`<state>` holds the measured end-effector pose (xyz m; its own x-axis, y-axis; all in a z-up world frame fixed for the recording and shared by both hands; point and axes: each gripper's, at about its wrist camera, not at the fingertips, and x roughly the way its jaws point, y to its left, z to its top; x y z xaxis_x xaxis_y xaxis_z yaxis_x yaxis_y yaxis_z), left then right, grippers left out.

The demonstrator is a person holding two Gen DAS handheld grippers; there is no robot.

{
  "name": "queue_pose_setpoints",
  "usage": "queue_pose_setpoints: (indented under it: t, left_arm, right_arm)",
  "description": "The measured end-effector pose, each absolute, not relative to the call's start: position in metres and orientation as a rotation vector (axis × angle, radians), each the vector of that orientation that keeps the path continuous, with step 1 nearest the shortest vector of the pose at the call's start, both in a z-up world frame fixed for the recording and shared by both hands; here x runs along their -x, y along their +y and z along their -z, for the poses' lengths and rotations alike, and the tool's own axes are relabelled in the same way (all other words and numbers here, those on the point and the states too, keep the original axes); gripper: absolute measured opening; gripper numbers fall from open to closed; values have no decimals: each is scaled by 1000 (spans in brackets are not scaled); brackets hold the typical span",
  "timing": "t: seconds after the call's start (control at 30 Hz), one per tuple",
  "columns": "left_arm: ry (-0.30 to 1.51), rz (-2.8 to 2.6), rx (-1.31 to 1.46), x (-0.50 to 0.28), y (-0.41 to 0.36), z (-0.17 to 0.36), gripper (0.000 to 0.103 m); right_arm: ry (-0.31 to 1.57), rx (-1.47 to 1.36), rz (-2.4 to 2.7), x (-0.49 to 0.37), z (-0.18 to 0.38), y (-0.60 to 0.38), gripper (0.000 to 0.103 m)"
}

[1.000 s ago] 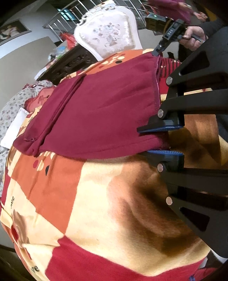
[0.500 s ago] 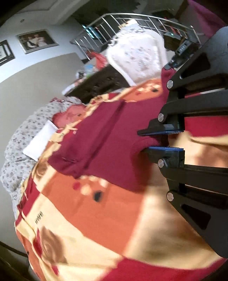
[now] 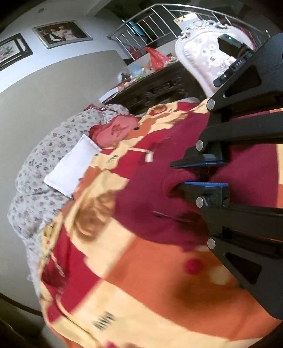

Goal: Fold small clothes
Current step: 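Lift the held hem with both grippers and fold it toward the collar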

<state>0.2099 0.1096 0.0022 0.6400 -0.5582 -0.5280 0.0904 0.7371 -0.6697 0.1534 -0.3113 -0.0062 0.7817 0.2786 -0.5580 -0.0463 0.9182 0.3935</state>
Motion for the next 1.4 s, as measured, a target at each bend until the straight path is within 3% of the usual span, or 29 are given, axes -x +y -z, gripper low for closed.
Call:
queue_pose_setpoints:
  t: [0.23, 0.5, 0.63, 0.73, 0.8, 0.93, 0.97, 1.0, 1.07, 1.13, 1.4]
  left_arm:
    - [847, 341, 546, -274, 92, 4, 10]
    - [919, 320, 525, -266, 95, 37, 10]
    - [929, 314, 552, -262, 99, 41, 10]
    - [925, 312, 530, -260, 95, 39, 10]
    - [925, 318, 517, -258, 92, 36, 10]
    - [928, 323, 509, -260, 88, 34, 10]
    - [929, 319, 508, -261, 88, 34, 10]
    - [932, 319, 511, -261, 88, 34, 10]
    - [931, 319, 513, -262, 89, 33, 10]
    - [930, 321, 508, -261, 89, 32, 10]
    - [887, 344, 500, -278, 83, 7, 10]
  right_arm:
    - [681, -343, -167, -211, 3, -314, 8]
    - [937, -170, -308, -233, 50, -292, 9]
    - [930, -130, -343, -237, 59, -284, 10]
    - [922, -76, -304, -248, 60, -280, 22]
    - [913, -34, -313, -249, 61, -273, 42]
    - [940, 58, -330, -251, 72, -265, 47]
    - [947, 62, -346, -252, 75, -264, 46]
    - [948, 76, -349, -251, 76, -263, 32]
    - [957, 82, -354, -252, 79, -264, 24]
    - [965, 89, -367, -250, 76, -263, 9]
    - [731, 39, -281, -242, 2, -291, 7]
